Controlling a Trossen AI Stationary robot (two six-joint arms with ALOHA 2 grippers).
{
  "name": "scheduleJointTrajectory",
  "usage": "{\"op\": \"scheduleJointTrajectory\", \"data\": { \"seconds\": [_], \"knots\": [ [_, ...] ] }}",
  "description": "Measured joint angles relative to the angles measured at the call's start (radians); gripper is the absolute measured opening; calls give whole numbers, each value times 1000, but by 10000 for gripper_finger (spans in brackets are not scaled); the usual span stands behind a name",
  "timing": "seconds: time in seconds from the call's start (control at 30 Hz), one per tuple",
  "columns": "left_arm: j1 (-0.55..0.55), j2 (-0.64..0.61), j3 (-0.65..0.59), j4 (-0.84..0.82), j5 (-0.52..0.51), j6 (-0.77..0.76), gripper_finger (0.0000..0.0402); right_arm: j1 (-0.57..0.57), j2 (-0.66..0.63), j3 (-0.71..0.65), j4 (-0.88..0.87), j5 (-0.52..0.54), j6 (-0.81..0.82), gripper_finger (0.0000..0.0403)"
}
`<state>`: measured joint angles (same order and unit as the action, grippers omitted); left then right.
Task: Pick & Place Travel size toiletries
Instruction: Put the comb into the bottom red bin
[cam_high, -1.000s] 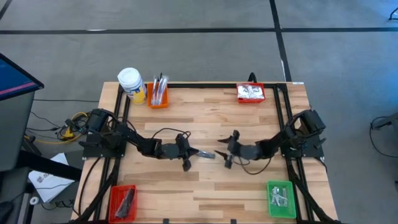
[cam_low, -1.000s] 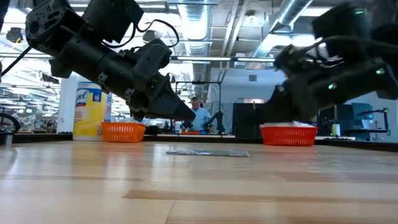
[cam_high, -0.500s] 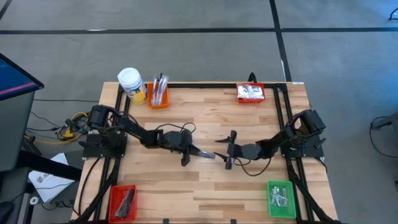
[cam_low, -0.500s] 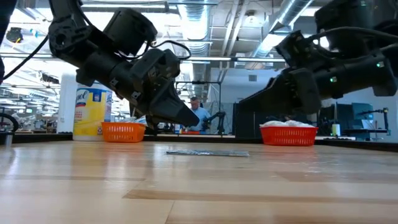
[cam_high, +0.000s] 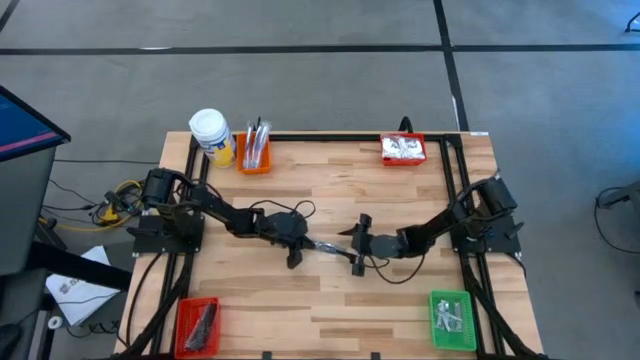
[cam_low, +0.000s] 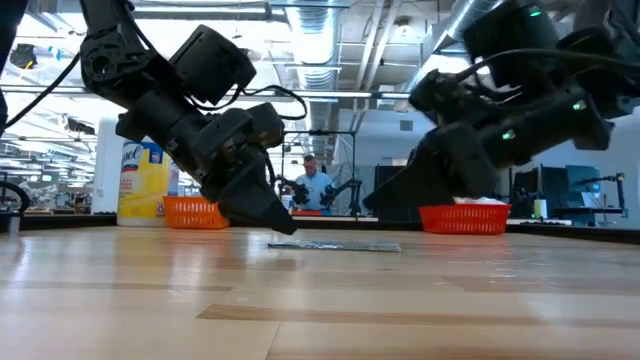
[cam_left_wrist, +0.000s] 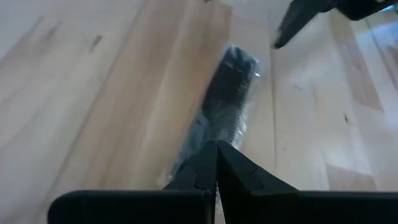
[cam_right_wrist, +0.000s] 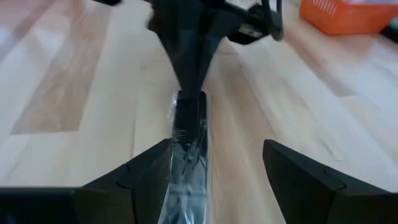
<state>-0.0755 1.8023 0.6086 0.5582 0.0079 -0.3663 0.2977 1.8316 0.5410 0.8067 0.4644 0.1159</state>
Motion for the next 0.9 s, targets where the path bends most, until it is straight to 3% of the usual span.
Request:
{"op": "scheduleJointTrajectory", "data": {
  "seconds": [0.2,0.33,0.53,0.9],
  "knots": [
    [-11,0,0,-1,9,46,2,12,85,75,-32,7,53,245],
    [-11,0,0,3,-51,89,2,24,125,107,-100,8,94,245],
    [18,0,0,5,-80,104,2,31,124,123,-159,8,124,245],
    [26,0,0,6,-44,106,2,36,123,123,-173,11,124,245]
  ]
}}
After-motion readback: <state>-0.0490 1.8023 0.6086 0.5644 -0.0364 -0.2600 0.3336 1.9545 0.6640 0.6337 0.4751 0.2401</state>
